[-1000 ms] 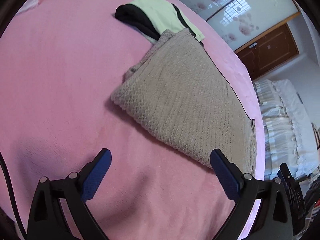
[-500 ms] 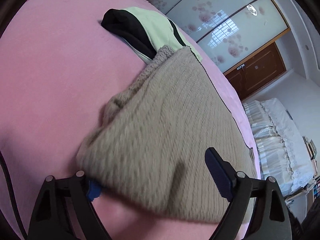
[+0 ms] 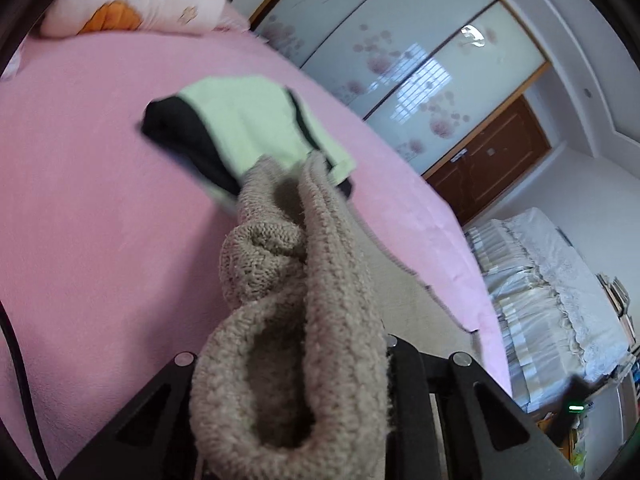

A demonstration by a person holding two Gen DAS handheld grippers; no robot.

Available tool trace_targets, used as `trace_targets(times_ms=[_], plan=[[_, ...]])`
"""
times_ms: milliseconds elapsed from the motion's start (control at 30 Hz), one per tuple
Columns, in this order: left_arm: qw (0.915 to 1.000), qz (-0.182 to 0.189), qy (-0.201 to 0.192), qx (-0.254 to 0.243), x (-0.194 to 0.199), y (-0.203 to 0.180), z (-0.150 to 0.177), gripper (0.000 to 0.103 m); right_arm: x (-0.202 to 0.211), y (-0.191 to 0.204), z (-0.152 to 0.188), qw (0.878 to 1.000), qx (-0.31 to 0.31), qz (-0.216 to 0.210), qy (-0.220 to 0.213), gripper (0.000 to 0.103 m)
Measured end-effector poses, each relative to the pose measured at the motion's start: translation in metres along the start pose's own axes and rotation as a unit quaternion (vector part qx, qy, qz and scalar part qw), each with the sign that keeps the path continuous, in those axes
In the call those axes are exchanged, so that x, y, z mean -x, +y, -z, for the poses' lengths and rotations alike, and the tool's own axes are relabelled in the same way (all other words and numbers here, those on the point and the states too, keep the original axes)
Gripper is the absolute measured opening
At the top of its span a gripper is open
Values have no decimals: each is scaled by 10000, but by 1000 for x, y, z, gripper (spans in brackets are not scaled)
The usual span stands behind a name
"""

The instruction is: Fold large clothes

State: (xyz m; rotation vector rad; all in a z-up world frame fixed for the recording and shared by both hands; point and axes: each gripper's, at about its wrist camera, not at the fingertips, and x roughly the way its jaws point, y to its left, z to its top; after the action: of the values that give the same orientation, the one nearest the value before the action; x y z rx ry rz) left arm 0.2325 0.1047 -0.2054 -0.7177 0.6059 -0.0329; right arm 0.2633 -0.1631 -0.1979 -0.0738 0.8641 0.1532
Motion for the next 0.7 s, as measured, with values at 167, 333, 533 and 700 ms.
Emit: trace_targets(times_ms=[167,333,533,700], plan=[[9977,261,-195,-601,7,-58,-3,17,-53,7,16,9974,35,-399,603,4],[9923,502,-239,-1107,1,-117,4,17,-48,-9,19,9944,-264,-835,587,4],[9846,760,-124,-1572,-4,-176,21,17,-9,-57,17,9885,-783,-1230,402,4],[9751,1038,189,-1950,-31,-230,61,17,34,-129,28,9928,-1061,-554,48,4]])
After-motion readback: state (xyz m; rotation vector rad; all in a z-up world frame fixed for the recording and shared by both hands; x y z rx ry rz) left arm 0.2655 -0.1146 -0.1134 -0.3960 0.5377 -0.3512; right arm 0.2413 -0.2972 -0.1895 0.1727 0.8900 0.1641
